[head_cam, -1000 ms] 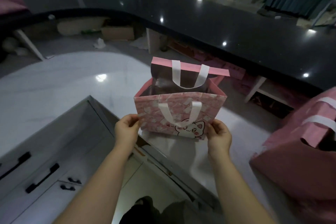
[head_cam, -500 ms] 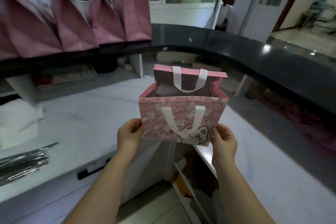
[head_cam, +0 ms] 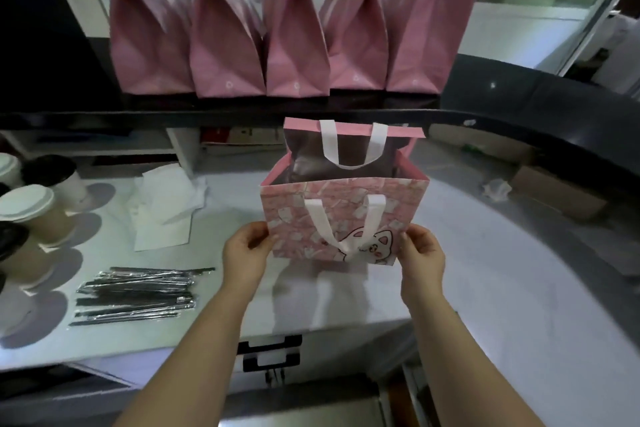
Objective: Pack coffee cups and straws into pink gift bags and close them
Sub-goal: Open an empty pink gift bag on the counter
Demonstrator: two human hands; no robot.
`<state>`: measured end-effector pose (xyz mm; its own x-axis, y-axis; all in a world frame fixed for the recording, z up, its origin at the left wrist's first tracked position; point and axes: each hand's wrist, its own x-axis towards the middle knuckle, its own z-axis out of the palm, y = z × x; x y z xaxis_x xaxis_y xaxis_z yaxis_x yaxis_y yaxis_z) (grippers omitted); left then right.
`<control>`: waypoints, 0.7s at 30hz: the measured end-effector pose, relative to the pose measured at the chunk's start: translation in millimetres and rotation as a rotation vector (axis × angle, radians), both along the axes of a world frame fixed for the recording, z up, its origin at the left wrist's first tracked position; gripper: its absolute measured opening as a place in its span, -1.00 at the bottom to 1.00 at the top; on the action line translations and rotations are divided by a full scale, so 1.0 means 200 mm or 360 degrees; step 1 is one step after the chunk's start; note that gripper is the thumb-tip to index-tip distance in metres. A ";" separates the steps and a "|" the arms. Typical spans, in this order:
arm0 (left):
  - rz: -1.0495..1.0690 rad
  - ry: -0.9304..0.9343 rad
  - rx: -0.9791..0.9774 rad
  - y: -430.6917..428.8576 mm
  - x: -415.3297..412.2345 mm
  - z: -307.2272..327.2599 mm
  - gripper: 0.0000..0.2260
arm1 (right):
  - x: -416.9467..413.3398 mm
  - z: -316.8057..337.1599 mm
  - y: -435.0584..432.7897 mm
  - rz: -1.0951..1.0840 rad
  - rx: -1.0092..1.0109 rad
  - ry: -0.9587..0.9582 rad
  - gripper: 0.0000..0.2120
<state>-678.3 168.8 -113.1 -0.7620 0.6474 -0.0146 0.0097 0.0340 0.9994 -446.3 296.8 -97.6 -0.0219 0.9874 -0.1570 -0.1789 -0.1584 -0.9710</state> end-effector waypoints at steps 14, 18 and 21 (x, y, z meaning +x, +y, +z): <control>0.0383 0.0031 -0.0162 0.05 -0.14 -0.09 -0.74 | -0.34 -0.15 0.35 0.0522 -0.0052 -0.0148 -0.82; 0.0413 0.0199 -0.0291 0.00 -0.15 -0.10 -0.80 | -0.31 -0.10 0.35 0.0516 0.0025 -0.0142 -0.82; 0.0381 0.0323 -0.0322 -0.03 -0.18 -0.01 -0.77 | -0.29 0.04 0.38 0.0493 0.0156 -0.0125 -0.80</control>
